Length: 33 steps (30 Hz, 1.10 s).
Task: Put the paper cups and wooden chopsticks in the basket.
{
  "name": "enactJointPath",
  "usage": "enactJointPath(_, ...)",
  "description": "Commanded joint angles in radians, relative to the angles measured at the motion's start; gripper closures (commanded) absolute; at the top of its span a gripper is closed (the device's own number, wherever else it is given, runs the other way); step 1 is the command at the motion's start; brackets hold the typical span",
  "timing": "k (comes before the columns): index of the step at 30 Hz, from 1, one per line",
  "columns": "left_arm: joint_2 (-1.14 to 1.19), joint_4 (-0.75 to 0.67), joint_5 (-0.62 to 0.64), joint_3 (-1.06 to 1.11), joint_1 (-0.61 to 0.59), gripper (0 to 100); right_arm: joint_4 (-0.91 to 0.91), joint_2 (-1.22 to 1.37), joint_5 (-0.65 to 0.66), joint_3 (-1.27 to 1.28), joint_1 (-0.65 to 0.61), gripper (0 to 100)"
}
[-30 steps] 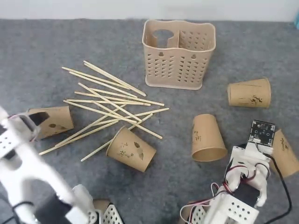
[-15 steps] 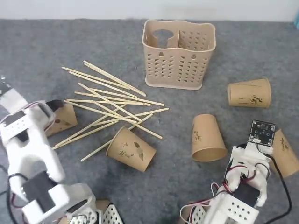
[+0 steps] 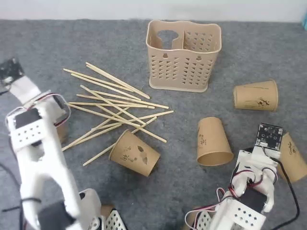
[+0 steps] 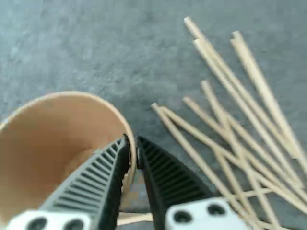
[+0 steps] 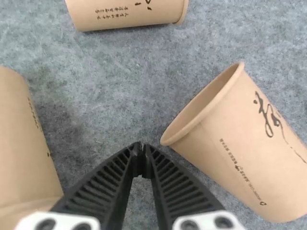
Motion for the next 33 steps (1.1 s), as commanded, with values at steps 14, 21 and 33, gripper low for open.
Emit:
enactJointPath(14,-0.1,0.37,0.118,-0.628,0.394,99,-0.002,-0.015,0.023,-0.035,0.01,99.2)
enactJointPath(21,0.276,0.511,0.118,-1.194,0.546,99,-0.002,-0.015,0.023,-0.034,0.008,99.2)
enactJointPath(33,0.689,0.42,0.11,-1.928,0.838,99,-0.005,-0.015,0.023,-0.032,0.005,99.2)
